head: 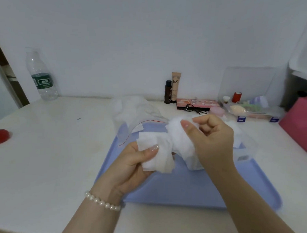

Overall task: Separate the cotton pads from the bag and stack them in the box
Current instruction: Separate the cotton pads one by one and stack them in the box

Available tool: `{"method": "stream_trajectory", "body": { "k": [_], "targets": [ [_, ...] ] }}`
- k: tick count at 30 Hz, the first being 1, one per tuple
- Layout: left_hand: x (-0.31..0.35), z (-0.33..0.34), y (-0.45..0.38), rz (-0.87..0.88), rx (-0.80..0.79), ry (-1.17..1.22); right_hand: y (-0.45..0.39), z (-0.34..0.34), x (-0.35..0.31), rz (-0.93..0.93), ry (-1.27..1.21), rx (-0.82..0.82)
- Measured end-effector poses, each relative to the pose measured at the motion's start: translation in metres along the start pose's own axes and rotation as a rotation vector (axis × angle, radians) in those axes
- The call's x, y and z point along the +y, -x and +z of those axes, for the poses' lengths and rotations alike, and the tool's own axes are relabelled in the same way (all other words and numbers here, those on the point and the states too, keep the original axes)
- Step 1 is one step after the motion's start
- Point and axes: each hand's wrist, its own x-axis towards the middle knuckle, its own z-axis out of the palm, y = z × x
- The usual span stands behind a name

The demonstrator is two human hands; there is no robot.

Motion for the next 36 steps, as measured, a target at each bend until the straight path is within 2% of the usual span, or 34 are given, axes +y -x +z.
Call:
{"method": "stream_trajectory", "body": {
  "k": [8,13,18,24,27,29,32,36],
  "targets": [
    [0.005,-0.002,0.010,0.038,0.003,-0.013,0.004,0.000,-0.008,0.156,-0.128,-0.167],
    [0.010,-0.012,0.019,0.009,-0.048,-0.041,0.006,0.001,0.002,0.100,0.051,-0.186],
    [0.011,-0.014,0.025,-0.013,-0.090,-0.048,0.007,0.001,0.009,0.115,0.101,-0.218],
    [0.010,-0.013,0.024,0.000,-0.041,-0.051,0.011,0.002,0.009,0.037,0.192,-0.249],
    [0.010,-0.015,0.023,0.007,0.014,-0.048,0.014,0.004,0.006,0.113,0.217,-0.330],
    [0.009,-0.017,0.022,0.012,0.052,-0.055,0.014,0.003,0.002,0.169,0.183,-0.444],
    [0.008,-0.018,0.020,0.016,0.051,-0.058,0.016,0.000,-0.003,0.125,0.228,-0.601],
    [0.008,-0.020,0.022,0.038,0.052,-0.038,0.014,-0.001,0.003,0.175,0.174,-0.598]
  ]
}}
